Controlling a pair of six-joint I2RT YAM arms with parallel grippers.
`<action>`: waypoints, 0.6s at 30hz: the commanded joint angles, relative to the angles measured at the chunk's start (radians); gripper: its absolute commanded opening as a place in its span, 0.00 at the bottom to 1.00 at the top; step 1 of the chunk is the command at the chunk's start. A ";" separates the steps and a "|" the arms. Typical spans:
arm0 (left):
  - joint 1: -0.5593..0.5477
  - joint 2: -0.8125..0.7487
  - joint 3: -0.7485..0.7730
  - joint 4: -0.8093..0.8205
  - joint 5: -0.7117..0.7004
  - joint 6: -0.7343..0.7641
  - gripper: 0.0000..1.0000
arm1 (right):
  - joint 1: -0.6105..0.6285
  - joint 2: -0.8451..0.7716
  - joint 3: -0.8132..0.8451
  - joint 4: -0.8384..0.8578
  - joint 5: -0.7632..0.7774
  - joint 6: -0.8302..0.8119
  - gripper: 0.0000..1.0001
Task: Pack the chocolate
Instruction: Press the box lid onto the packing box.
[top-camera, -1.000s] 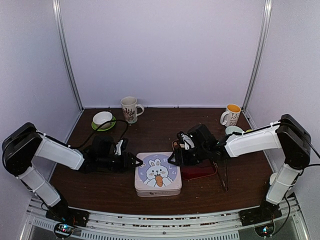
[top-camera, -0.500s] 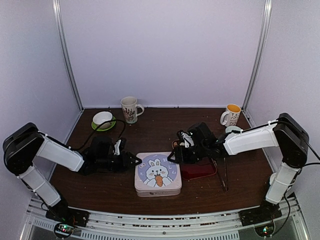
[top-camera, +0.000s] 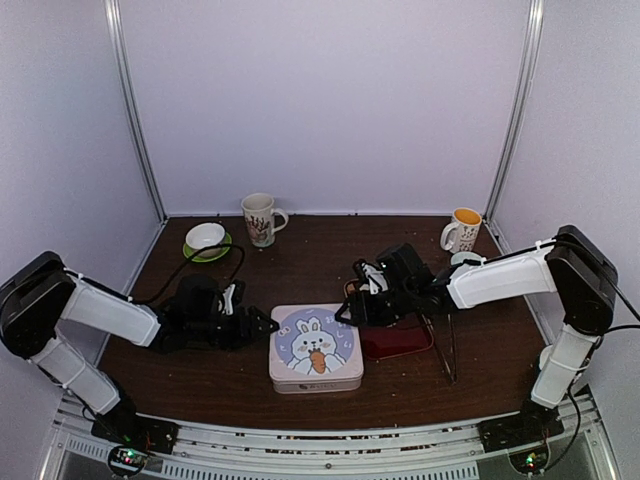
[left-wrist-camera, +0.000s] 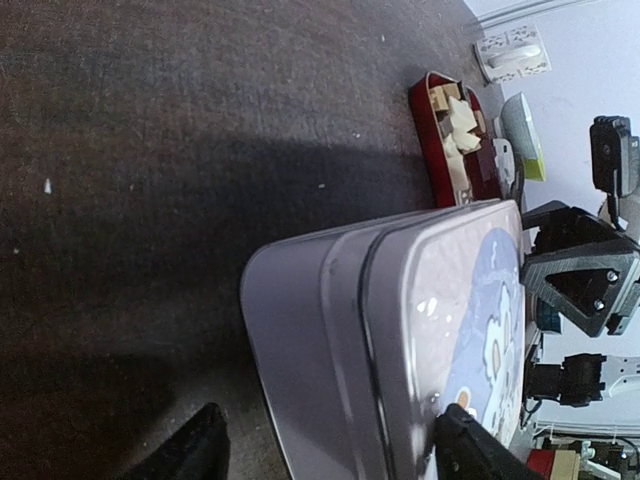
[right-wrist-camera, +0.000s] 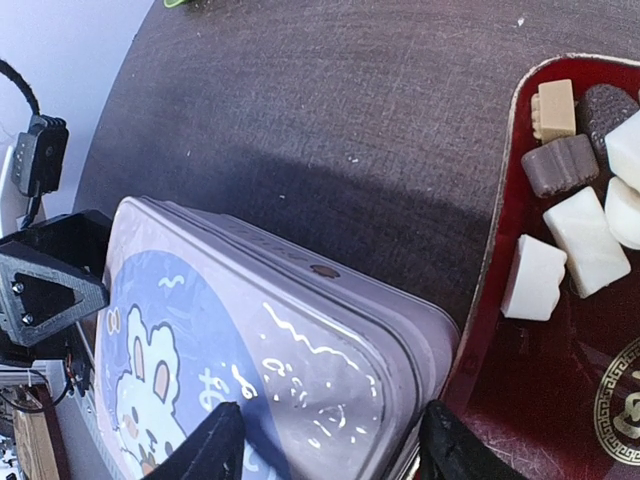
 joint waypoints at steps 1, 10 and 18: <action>0.004 -0.042 -0.018 -0.084 -0.007 0.044 0.77 | -0.008 0.014 0.020 0.005 -0.015 -0.019 0.59; -0.025 -0.131 -0.015 -0.122 0.050 0.039 0.85 | -0.008 0.023 0.029 0.004 -0.028 -0.026 0.58; -0.054 -0.239 -0.066 -0.161 0.069 -0.006 0.89 | -0.007 0.030 0.030 0.010 -0.038 -0.023 0.57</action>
